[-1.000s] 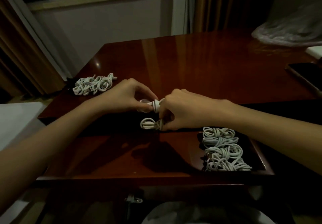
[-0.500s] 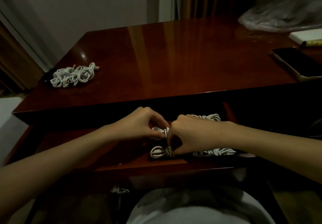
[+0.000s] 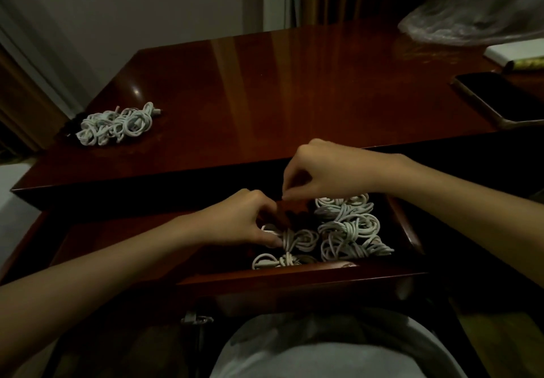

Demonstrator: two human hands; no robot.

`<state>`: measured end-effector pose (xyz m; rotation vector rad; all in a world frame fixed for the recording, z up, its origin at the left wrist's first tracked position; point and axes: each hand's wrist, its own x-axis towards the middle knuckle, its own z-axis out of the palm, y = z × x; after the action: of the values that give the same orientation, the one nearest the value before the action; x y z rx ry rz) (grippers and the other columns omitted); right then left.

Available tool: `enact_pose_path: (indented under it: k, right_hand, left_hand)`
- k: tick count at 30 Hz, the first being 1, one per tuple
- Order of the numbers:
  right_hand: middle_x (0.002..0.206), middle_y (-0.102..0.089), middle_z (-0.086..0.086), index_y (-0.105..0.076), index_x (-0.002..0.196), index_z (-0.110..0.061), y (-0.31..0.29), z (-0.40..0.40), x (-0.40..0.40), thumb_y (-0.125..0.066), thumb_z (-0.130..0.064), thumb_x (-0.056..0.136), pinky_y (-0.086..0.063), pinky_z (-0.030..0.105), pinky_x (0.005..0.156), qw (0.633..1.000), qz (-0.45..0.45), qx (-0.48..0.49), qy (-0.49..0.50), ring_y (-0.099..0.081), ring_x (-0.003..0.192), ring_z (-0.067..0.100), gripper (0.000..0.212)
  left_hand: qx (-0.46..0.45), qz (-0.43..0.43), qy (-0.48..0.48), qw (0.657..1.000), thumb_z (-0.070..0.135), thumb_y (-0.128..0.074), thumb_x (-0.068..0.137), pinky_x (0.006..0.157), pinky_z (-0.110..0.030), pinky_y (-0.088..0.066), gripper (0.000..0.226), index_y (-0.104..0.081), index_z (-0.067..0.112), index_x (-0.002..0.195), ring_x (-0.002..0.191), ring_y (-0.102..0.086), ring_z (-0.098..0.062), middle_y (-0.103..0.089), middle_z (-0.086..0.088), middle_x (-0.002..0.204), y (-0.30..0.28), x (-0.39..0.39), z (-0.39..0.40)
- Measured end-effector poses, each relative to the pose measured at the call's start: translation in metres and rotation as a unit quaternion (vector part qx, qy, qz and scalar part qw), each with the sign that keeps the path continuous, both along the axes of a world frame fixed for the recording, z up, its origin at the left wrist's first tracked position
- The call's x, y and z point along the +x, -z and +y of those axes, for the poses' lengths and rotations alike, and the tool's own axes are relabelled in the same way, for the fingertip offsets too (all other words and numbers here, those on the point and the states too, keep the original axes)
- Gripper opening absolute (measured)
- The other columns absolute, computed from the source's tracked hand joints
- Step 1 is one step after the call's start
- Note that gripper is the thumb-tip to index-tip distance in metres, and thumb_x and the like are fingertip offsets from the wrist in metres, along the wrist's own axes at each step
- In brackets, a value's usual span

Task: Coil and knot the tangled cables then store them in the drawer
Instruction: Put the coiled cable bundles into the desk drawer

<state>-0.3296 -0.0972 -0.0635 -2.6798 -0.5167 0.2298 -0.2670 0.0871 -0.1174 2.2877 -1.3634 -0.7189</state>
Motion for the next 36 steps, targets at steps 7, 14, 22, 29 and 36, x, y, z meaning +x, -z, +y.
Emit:
enact_pose_path:
  k: [7, 14, 22, 29, 36]
  right_hand:
    - [0.09, -0.07, -0.013, -0.074, 0.098, -0.022, 0.004, 0.005, 0.011, -0.064, -0.032, 0.091, -0.054, 0.029, 0.077, 1.0, -0.012, -0.022, -0.004, -0.063, 0.081, 0.001, 0.016]
    - [0.088, -0.067, -0.018, -0.073, 0.1, -0.024, -0.025, 0.008, 0.039, -0.066, -0.031, 0.09, -0.049, 0.013, 0.078, 0.998, -0.062, 0.017, -0.018, -0.06, 0.087, -0.007, 0.014]
    - [0.088, -0.069, -0.012, -0.072, 0.1, -0.022, -0.048, 0.039, 0.09, -0.066, -0.028, 0.09, -0.056, 0.026, 0.08, 0.996, -0.07, 0.026, -0.048, -0.065, 0.08, -0.003, 0.013]
    - [0.091, -0.067, -0.01, -0.073, 0.101, -0.021, -0.046, 0.09, 0.158, -0.064, -0.023, 0.09, -0.055, 0.036, 0.084, 0.991, -0.115, 0.0, -0.068, -0.064, 0.089, 0.008, 0.015]
    - [0.135, -0.056, 0.005, -0.054, 0.133, -0.016, -0.029, 0.129, 0.221, -0.053, -0.007, 0.091, -0.044, 0.042, 0.1, 0.99, -0.125, -0.003, -0.061, -0.05, 0.125, 0.024, 0.043]
  left_hand:
    - [0.008, 0.005, -0.005, 1.0, 0.032, -0.075, 0.084, 0.086, -0.028, -0.054, 0.037, -0.068, 0.016, 0.115, 0.096, -0.065, 0.0, -0.07, 0.009, 0.108, -0.006, -0.001, 0.004]
    - [-0.007, -0.022, -0.021, 1.0, 0.035, -0.071, 0.086, 0.089, -0.019, -0.051, 0.03, -0.069, 0.023, 0.114, 0.099, -0.062, 0.007, -0.069, 0.016, 0.108, -0.024, 0.012, 0.017]
    - [-0.025, -0.064, -0.101, 0.993, 0.029, -0.071, 0.086, 0.081, -0.01, -0.047, 0.018, -0.074, 0.022, 0.103, 0.09, -0.064, 0.009, -0.072, 0.017, 0.093, -0.065, 0.047, 0.053]
    - [-0.074, -0.119, -0.295, 0.945, 0.022, -0.068, 0.089, 0.063, -0.013, -0.051, 0.006, -0.073, 0.022, 0.09, 0.071, -0.066, 0.001, -0.072, 0.011, 0.081, -0.088, 0.092, 0.102]
    - [-0.041, -0.288, -0.43, 0.855, 0.026, -0.067, 0.088, 0.082, -0.035, -0.048, 0.03, -0.067, 0.013, 0.115, 0.095, -0.063, -0.022, -0.066, -0.007, 0.113, -0.073, 0.145, 0.139]
